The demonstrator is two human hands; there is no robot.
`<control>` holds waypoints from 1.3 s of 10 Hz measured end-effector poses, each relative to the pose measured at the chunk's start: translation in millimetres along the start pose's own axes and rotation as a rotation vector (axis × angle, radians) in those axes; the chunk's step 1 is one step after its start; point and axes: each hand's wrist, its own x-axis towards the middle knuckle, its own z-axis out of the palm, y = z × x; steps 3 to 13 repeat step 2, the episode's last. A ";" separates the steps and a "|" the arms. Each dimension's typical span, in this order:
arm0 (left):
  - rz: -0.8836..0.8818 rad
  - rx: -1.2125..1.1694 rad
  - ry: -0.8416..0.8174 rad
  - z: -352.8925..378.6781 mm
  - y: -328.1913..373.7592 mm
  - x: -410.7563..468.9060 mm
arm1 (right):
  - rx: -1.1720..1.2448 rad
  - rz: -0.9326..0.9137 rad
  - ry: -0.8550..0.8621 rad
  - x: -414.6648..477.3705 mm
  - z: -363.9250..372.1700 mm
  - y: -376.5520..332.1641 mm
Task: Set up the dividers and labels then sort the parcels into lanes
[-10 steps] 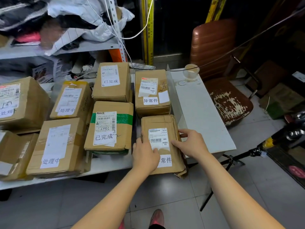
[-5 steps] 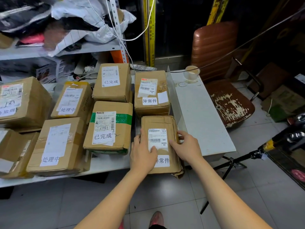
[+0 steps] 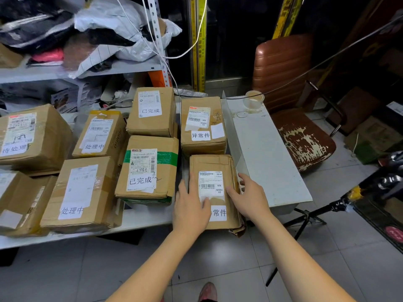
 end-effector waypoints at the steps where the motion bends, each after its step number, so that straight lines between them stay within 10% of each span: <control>1: 0.022 0.025 0.003 -9.0 3.1 -7.2 | -0.056 -0.048 0.056 -0.8 0.8 -2.4; 13: 0.152 0.013 0.098 -26.8 7.9 -21.2 | -0.124 -0.167 0.144 -0.8 -2.4 -17.6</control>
